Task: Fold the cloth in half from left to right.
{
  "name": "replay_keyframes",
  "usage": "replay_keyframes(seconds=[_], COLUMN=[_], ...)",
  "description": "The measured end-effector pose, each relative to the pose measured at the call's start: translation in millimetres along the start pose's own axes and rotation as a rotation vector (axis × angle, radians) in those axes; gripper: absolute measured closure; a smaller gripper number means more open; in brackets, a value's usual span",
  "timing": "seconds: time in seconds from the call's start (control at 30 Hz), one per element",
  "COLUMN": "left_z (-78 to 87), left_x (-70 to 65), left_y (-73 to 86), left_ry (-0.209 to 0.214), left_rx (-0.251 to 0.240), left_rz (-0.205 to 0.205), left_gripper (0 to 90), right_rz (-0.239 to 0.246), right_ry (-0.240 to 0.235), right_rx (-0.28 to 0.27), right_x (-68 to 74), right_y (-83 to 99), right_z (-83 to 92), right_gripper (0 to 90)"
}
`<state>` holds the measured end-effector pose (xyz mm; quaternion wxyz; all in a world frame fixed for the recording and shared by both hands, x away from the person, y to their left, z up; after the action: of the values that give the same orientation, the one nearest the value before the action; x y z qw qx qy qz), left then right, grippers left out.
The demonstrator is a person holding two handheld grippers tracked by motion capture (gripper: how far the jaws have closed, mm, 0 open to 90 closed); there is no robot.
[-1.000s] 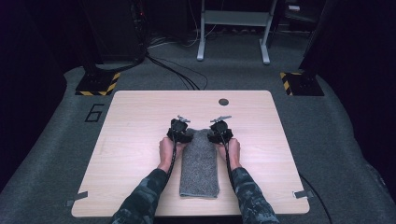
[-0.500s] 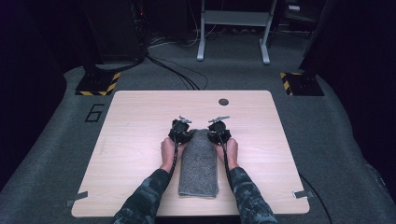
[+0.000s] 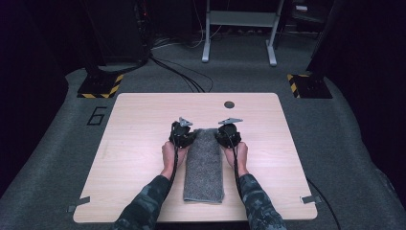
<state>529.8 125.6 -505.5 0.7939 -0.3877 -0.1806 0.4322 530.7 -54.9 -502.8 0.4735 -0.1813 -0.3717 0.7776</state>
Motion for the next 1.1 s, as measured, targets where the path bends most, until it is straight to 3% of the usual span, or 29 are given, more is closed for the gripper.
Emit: replay_keyframes(seconds=[0.33,0.53,1.1], left_z=[12.7,20.6,30.3], left_x=[-1.8,-1.3,4.8], left_y=[-11.2,-17.1,-26.3], left_ry=[-0.010,-0.032,-0.037], left_rx=[-0.056,-0.075,-0.123], left_rz=[-0.010,-0.042,-0.036], left_gripper=[85.2,85.2,85.1], right_rz=[0.022,0.042,0.079], right_ry=[-0.002,-0.010,0.005], right_rx=[-0.057,-0.088,-0.126], right_x=[-0.1,0.5,6.5], right_y=[-11.6,-20.0,-33.2], right_z=[14.9,21.8,28.2], right_gripper=[87.3,87.2,87.3])
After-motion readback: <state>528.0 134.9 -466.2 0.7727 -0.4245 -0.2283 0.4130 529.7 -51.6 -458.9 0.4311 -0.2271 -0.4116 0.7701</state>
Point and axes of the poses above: each handheld gripper's, and its own axes: z roughly backward along the jaws, y roughly out of its underside, x roughly to its left, the point moved 3 cm from there along -z, roughly forward along the jaws
